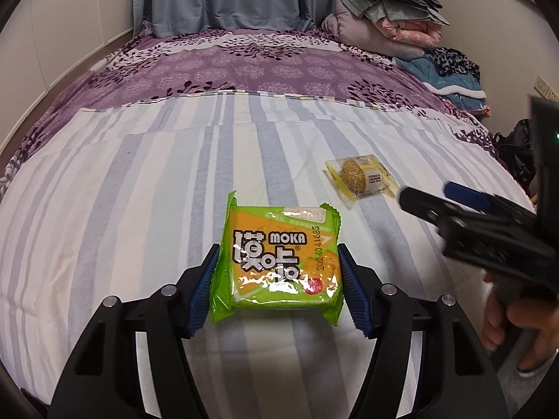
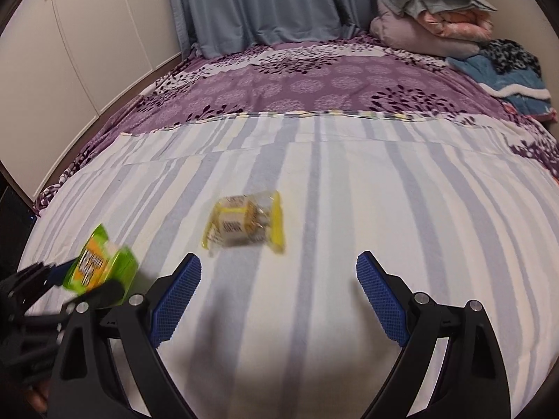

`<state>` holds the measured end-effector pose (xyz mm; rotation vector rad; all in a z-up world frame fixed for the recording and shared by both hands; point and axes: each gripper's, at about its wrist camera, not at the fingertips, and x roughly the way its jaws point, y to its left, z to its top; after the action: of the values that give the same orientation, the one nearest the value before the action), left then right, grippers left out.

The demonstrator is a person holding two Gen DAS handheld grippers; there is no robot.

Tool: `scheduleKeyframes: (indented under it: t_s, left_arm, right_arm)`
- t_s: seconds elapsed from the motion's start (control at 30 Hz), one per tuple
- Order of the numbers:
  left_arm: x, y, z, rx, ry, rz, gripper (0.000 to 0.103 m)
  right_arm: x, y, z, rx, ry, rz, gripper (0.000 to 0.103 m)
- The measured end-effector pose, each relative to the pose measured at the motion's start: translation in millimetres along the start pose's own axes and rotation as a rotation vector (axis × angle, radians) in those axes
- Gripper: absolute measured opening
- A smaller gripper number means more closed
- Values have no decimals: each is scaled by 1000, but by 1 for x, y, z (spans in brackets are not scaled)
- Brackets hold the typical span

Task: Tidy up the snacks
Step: 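Grasp the green MOKA pack with the left tool while the right tool grasps the clear bun pack, then lift both packs and carry them toward the cream basket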

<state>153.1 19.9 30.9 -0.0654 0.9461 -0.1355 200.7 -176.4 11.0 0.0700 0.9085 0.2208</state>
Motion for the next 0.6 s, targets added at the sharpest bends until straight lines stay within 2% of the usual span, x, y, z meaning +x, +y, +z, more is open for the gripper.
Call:
scheduleKeyframes:
  t_s: [0.17,0.27,0.43,0.6]
  left_arm:
    - [-8,9,-6,-20,-6,5,66]
    - [-10,13,-8,-27,-6,8,66]
    - [-12,17,-9,-41,-9,6,66]
    - [-13,18,-9,-46,-13,0,66]
  right_arm:
    - [29,20,20,-53,29,9,90]
    - [42,26,27,-61,56,5,86]
    - [56,34,29,-97,90,-27,68]
    - [59,33,28,-99,90,-48,60]
